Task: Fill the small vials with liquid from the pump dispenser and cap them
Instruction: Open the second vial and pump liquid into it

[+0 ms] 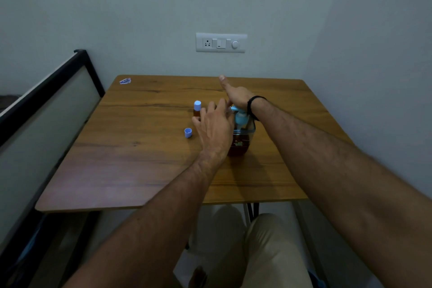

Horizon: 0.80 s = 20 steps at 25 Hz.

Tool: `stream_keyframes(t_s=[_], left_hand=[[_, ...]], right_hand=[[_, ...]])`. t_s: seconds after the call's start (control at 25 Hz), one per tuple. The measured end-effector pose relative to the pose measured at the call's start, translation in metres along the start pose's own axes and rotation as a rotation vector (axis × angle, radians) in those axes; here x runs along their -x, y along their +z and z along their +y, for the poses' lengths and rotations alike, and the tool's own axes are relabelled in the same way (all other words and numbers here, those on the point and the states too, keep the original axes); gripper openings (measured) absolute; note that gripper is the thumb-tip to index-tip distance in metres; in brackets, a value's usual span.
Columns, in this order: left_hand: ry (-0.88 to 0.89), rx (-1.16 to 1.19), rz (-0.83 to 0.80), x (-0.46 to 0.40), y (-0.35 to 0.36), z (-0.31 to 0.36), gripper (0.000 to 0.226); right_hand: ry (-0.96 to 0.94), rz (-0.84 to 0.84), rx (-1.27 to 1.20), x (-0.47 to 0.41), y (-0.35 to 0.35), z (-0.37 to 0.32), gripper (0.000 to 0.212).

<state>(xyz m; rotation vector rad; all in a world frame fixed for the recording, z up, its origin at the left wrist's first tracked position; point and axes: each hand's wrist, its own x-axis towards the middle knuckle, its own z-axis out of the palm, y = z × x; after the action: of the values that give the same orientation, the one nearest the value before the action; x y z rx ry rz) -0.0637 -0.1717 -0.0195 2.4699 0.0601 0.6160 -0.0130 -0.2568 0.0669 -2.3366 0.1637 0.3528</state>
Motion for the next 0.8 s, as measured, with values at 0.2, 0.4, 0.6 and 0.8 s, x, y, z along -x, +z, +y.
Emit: stream_keyframes(t_s=[0.2,0.4,0.6,0.8], left_hand=[[-0.007,-0.002,0.001,-0.001,0.0,-0.001,0.013],[-0.005,0.008,-0.001,0.0,-0.001,0.0,0.014],[-0.013,0.021,-0.019,-0.002,0.001,-0.001,0.009],[-0.021,0.053,-0.018,-0.001,0.001,0.0,0.015]], right_hand=[[-0.014,0.073,-0.037,-0.006,0.006,0.005,0.094],[-0.002,-0.054,-0.007,-0.001,-0.004,0.0,0.094],[-0.013,0.073,0.031,-0.014,0.01,0.005,0.096],[-0.008,-0.058,0.043,-0.007,-0.002,0.001,0.092]])
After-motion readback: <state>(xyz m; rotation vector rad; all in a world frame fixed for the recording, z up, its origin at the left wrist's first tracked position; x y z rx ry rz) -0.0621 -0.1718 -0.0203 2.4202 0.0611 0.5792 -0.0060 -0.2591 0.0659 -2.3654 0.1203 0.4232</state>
